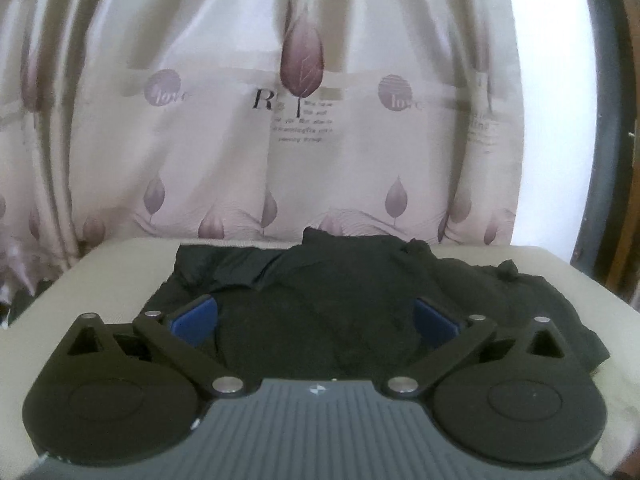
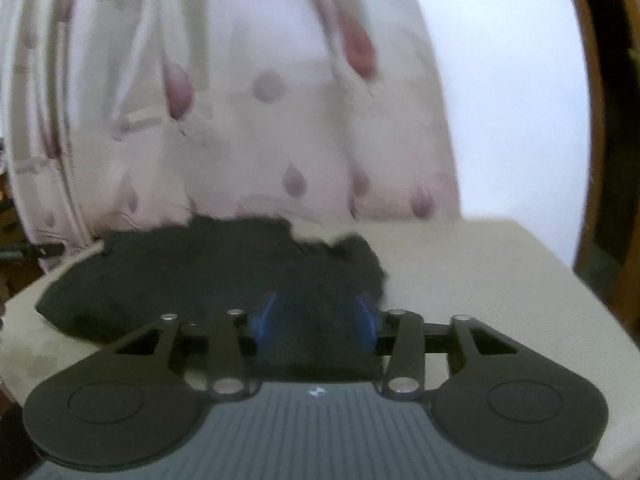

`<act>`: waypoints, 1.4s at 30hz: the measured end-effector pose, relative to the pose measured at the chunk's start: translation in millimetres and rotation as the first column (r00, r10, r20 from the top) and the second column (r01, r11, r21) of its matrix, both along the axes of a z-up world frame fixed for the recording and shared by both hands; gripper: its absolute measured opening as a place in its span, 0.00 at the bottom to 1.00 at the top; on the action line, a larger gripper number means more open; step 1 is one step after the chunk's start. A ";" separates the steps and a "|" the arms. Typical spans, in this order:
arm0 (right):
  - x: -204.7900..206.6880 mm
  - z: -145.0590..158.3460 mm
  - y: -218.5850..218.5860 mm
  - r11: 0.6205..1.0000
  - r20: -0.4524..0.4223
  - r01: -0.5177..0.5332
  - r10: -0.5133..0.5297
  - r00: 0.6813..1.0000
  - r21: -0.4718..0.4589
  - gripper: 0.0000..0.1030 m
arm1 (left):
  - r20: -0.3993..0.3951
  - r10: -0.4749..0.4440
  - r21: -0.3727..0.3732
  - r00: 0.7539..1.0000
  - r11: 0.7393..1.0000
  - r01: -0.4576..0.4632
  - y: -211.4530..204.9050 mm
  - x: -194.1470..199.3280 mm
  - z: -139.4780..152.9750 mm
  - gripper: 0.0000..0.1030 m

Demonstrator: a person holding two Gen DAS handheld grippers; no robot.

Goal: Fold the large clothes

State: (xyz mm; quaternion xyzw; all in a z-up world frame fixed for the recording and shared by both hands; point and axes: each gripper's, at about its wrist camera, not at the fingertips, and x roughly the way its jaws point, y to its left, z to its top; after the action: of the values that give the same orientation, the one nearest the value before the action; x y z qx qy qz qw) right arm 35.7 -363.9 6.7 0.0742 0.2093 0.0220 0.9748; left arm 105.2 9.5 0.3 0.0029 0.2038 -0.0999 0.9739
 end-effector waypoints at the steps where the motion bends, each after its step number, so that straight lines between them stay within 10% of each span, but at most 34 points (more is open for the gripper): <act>1: 6.3 4.1 3.7 1.000 0.011 -0.004 0.005 1.000 -0.007 0.55 | 0.008 0.000 0.014 1.000 1.000 0.000 -0.9 7.4 0.7 1.00; 16: 251.8 -40.2 32.4 0.993 -0.132 -0.108 0.100 0.986 -0.057 0.46 | -0.112 0.021 0.123 0.993 0.992 -0.007 -35.0 145.9 -52.9 0.81; 23: 311.4 -81.7 63.6 0.966 -0.341 -0.198 0.132 0.931 -0.168 0.46 | -0.259 0.064 0.034 0.964 0.998 -0.057 -19.9 170.5 -86.4 0.87; 30: 327.5 -96.0 42.0 0.985 -0.413 -0.172 0.147 0.899 -0.024 0.46 | -0.248 0.086 0.086 0.965 0.994 -0.066 -24.2 169.8 -89.2 0.86; 36: 285.0 -57.1 2.7 0.998 -0.256 -0.063 0.061 0.965 0.000 0.47 | -0.116 0.132 0.142 0.984 0.983 -0.115 -0.2 149.9 -55.7 0.90; 42: 277.9 -95.5 1.0 0.997 -0.315 -0.065 0.046 0.948 -0.050 0.46 | -0.242 0.288 0.096 0.926 0.957 -0.273 56.6 175.5 -74.3 0.84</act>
State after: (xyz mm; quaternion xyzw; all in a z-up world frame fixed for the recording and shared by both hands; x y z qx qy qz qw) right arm 313.6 -362.9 -88.8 0.0418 0.3640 0.0310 0.9299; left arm 280.7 66.1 -74.0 -0.0098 0.3277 0.0471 0.9435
